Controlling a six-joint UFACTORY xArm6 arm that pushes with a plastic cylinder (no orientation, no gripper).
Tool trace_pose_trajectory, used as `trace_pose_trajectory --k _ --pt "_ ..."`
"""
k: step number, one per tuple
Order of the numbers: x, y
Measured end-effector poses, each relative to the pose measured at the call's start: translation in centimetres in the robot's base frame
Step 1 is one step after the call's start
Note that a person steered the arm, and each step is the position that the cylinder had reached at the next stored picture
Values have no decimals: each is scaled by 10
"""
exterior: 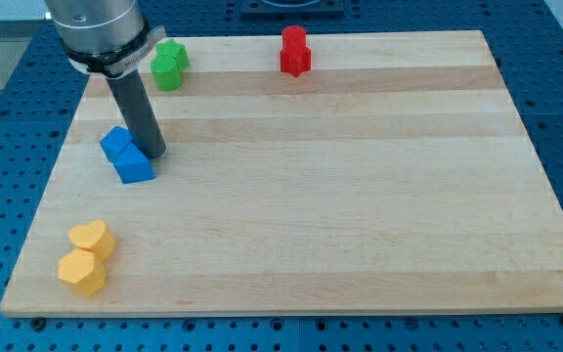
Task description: Push the green blocks towards the center
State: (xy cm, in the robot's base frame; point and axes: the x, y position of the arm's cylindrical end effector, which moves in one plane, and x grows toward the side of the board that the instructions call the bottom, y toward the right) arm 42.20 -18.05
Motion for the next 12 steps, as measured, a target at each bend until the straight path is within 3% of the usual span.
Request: trace_pose_trajectory --k 5,6,8,10,11,12 --pt "-15 11" --pt "-32 -19" --pt "-98 -83" --pt "-222 -82" --pt "-228 -19" --pt "-183 -13"
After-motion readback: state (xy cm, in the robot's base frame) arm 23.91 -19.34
